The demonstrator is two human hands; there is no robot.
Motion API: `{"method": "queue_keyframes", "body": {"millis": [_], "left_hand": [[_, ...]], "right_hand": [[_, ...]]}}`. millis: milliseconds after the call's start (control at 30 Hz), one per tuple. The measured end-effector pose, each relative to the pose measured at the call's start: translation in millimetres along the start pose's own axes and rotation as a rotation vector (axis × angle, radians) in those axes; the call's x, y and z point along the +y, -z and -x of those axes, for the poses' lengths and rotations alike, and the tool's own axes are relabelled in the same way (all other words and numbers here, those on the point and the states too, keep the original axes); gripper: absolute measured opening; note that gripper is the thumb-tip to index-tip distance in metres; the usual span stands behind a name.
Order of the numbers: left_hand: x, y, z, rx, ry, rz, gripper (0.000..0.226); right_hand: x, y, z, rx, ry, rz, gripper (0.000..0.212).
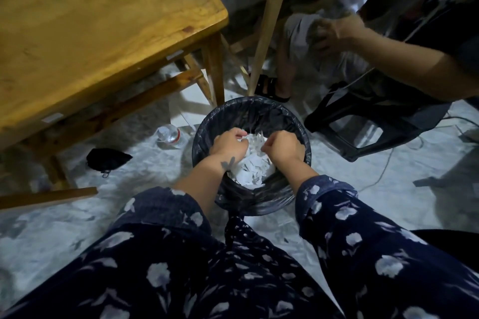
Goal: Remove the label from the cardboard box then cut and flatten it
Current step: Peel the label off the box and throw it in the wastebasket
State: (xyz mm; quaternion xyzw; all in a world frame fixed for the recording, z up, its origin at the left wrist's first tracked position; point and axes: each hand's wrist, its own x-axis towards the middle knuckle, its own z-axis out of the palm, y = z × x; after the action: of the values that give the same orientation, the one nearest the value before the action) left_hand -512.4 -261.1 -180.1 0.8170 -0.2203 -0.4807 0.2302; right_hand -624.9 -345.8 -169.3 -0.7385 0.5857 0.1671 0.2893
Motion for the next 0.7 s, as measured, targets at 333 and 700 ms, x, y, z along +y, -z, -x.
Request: {"method": "queue_keyframes", "body": {"millis": [333,700], "left_hand": [[18.7,32.1,16.7,-0.008,-0.068,-0.156,0.026],[69.4,166.9,57.1,0.119,-0.225,-0.360,0.028]], "right_hand": [[-26.6,29.7,11.7,-0.022,0.056,0.095,0.010],[-159.6,117.2,38.2,0.009,0.361,0.175,0.020]]}}
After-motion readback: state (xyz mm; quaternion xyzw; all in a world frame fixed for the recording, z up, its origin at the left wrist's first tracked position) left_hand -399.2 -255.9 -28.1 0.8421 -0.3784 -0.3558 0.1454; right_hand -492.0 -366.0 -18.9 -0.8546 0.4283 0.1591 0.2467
